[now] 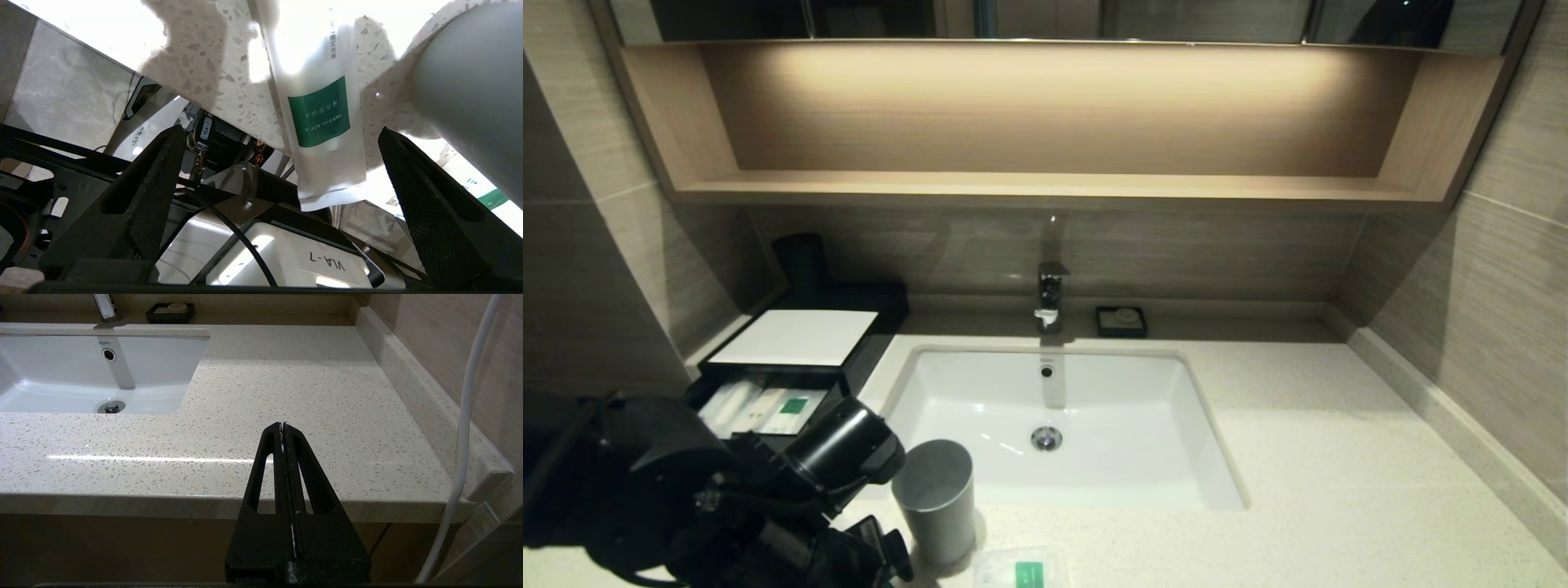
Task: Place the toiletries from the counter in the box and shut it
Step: Pick up the bathroom toiletry
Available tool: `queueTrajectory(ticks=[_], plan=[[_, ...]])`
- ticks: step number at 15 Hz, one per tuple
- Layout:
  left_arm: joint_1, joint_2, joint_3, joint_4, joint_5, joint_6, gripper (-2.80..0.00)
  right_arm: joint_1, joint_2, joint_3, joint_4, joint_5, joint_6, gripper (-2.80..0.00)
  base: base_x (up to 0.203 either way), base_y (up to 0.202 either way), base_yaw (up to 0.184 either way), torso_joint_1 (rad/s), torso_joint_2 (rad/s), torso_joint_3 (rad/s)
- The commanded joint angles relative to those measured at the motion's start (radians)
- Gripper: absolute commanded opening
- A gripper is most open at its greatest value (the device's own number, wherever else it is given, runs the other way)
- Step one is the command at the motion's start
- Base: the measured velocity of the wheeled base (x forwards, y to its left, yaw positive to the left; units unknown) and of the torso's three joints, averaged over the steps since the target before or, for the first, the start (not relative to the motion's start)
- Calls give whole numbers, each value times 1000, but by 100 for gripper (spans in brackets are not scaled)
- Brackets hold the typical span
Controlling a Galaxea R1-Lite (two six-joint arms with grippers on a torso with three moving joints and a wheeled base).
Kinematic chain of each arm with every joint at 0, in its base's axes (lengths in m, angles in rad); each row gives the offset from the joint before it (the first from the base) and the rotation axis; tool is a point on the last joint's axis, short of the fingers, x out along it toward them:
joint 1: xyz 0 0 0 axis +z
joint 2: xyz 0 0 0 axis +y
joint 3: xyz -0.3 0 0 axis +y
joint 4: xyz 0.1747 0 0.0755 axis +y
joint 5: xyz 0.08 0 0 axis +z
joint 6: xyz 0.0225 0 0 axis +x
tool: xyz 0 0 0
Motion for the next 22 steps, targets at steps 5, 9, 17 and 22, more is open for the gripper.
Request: queueTrajectory(ticks=[5,9,17,22], plan=[[14,2,1,9,1,-7,0,0,1,2,-1,1,-1,-280,0,0,0,0,0,0],[20,10,1,11,1,-1,0,0,1,2,-1,0,-1,-280,0,0,0,0,0,0],[26,11,7,9,-1,0,0,0,1,2,-1,1,-1,-280,0,0,0,0,0,0],[33,11,7,9,-2,0,0,0,1,2,-1,1,-1,-280,0,0,0,0,0,0]])
